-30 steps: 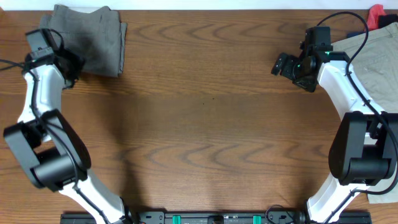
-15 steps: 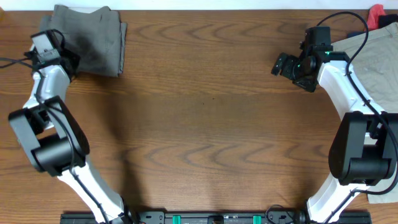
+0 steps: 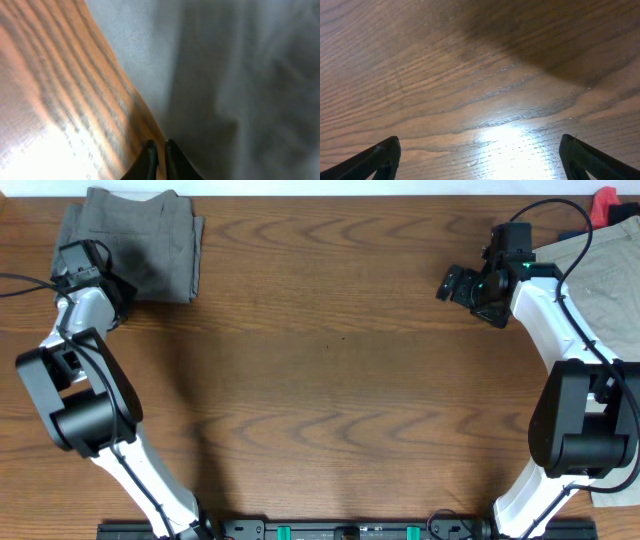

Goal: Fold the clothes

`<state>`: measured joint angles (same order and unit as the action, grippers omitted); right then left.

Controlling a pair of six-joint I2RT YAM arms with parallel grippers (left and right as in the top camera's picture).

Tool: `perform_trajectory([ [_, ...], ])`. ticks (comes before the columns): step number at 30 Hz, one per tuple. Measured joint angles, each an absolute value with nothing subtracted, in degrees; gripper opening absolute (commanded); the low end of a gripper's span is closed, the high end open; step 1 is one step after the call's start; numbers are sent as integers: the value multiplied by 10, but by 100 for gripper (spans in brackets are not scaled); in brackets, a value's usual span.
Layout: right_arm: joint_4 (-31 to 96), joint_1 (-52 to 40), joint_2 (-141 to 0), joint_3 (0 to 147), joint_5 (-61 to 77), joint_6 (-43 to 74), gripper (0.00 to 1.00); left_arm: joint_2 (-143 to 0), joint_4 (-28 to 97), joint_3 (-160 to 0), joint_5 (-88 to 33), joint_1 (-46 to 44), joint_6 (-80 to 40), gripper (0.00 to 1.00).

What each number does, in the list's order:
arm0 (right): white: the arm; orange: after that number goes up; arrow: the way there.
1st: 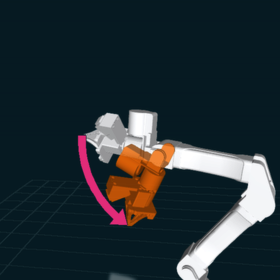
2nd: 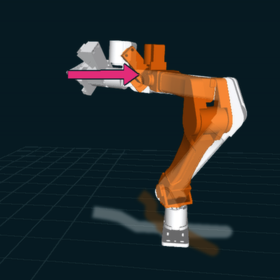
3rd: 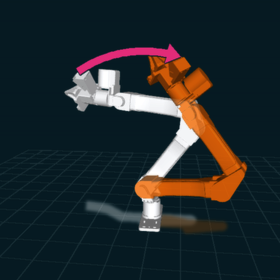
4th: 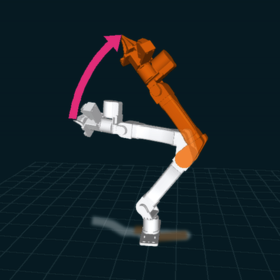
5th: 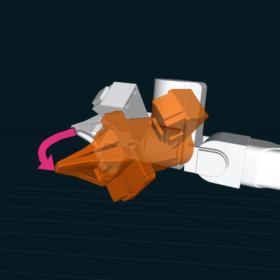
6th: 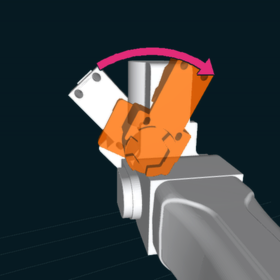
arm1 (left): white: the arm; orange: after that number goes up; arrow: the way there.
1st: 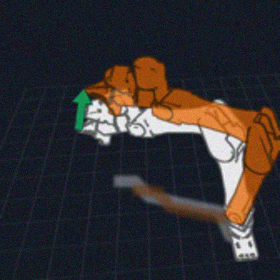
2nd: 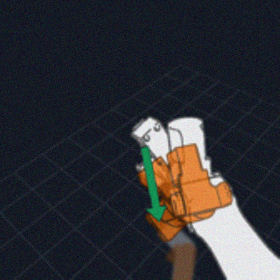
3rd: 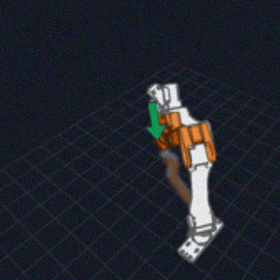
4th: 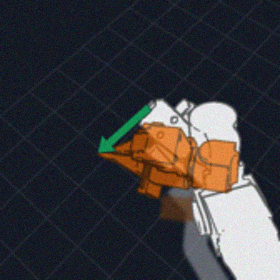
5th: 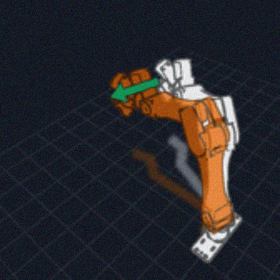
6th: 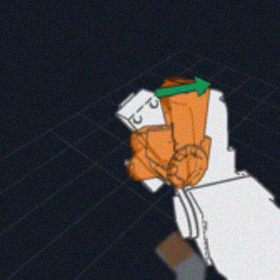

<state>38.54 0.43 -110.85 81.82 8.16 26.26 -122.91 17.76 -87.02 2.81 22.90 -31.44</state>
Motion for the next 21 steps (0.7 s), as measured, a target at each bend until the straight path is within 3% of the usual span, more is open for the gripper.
perform_trajectory([
  [6, 386, 4, -1108, 818, 82, 263, 99, -1120, 269, -869, -34, 229, -311, 26],
  [13, 385, 4, -1108, 818, 82, 263, 99, -1002, 434, -870, -137, 227, -312, 26],
  [21, 385, 4, -1108, 818, 118, 313, 99, -996, 526, -870, -171, 175, -262, 26],
])
